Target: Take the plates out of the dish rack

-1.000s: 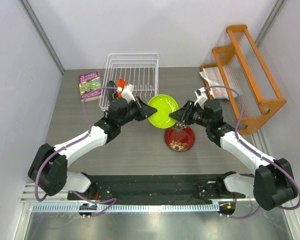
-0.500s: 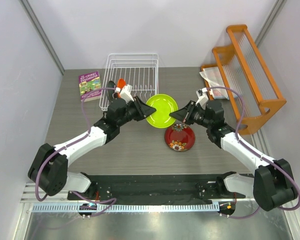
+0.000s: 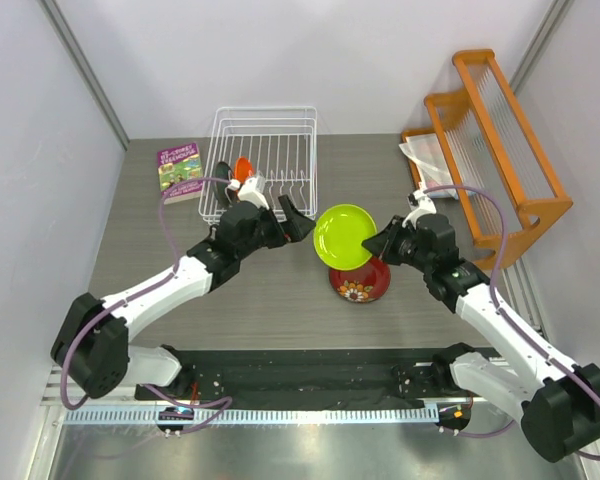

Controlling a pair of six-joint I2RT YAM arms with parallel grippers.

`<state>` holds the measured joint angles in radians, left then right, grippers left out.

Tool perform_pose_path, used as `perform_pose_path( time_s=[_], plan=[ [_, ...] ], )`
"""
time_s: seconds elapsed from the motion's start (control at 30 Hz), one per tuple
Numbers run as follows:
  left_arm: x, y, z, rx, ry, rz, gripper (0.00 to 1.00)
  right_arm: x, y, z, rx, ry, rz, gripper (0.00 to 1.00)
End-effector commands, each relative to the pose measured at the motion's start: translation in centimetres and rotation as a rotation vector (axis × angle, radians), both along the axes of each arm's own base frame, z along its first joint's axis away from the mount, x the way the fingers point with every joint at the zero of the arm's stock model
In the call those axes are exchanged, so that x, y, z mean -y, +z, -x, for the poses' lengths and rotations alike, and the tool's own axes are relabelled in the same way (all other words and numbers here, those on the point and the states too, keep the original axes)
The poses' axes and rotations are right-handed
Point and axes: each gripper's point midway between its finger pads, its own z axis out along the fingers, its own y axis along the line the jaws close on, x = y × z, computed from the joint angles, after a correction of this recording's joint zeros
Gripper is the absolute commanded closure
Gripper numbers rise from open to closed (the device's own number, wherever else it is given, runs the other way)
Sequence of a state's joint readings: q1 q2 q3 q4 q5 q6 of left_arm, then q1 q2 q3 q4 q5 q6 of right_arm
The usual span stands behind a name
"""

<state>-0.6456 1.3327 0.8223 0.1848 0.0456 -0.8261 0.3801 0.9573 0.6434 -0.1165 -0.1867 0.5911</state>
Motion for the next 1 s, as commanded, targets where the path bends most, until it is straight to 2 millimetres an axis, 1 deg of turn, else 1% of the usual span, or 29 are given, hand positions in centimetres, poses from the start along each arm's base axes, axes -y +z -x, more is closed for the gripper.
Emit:
perform_pose_path(
  time_s=[0.0,0.03,0.07,0.1,0.13,0.17,0.2,0.23,0.27,0.3,0.33,0.4,0.43,0.53,0.73,0.77,0.83,0.9,0.93,0.97],
  plan=[
    [-5.1,4.3,-2.8,0.148,0.248,-0.166,0.01,3.3,-1.1,0.2,-0.046,-0.145,0.118,0.99],
    [-6.0,4.6,-3.1,0.175,0.267,-0.227,0.01,3.5,-1.9,0.5,-0.069,-0.149,0.129,0.99],
    [-6.7,5.2,-3.4,0.185,0.293,-0.262,0.00,3.6,-2.2,0.6,-0.078,-0.152,0.133,0.99],
    [-7.3,5.2,-3.8,0.191,0.321,-0.304,0.01,3.6,-2.8,0.7,-0.093,-0.155,0.138,0.99],
    [-8.7,5.2,-4.2,0.199,0.377,-0.366,0.01,3.7,-3.4,0.8,-0.109,-0.156,0.143,0.99],
    [-9.4,5.3,-4.6,0.203,0.413,-0.398,0.00,3.6,-3.8,0.9,-0.125,-0.160,0.142,0.99],
    [-9.7,5.8,-5.1,0.211,0.437,-0.421,0.01,3.7,-4.4,0.8,-0.149,-0.162,0.150,0.99],
    [-10.5,5.7,-5.4,0.210,0.472,-0.463,0.01,3.7,-4.8,0.9,-0.162,-0.164,0.152,0.99],
    [-10.8,5.7,-5.7,0.220,0.479,-0.495,0.01,3.7,-5.2,0.9,-0.176,-0.165,0.155,0.99],
    [-10.9,6.1,-6.0,0.230,0.488,-0.505,0.01,3.6,-5.5,0.9,-0.184,-0.167,0.156,0.99],
    [-11.0,5.7,-6.3,0.225,0.494,-0.532,0.01,3.7,-6.0,0.9,-0.201,-0.167,0.163,0.99],
    [-11.5,5.9,-6.7,0.233,0.518,-0.564,0.01,3.7,-6.6,1.0,-0.220,-0.169,0.167,0.99],
    [-11.5,5.4,-7.0,0.222,0.520,-0.580,0.00,3.7,-7.2,1.2,-0.236,-0.167,0.175,0.99],
    [-11.6,4.7,-7.4,0.206,0.525,-0.601,0.00,3.6,-8.2,1.4,-0.264,-0.159,0.186,0.99],
    [-11.8,3.4,-7.7,0.173,0.526,-0.605,0.01,2.8,-9.1,2.1,-0.306,-0.110,0.164,0.98],
    [-12.0,2.9,-7.7,0.166,0.527,-0.614,0.00,2.8,-9.3,2.2,-0.313,-0.107,0.164,0.87],
    [-12.3,2.7,-7.8,0.160,0.530,-0.613,0.01,2.7,-9.6,2.5,-0.327,-0.099,0.166,0.83],
    [-12.6,2.4,-8.0,0.152,0.535,-0.613,0.01,2.8,-10.0,2.6,-0.336,-0.104,0.174,0.74],
    [-12.8,2.2,-8.2,0.142,0.534,-0.614,0.00,3.0,-10.2,2.6,-0.340,-0.113,0.181,0.70],
    [-12.9,2.1,-8.3,0.138,0.535,-0.611,0.01,3.1,-10.3,2.6,-0.345,-0.112,0.189,0.59]
  ],
)
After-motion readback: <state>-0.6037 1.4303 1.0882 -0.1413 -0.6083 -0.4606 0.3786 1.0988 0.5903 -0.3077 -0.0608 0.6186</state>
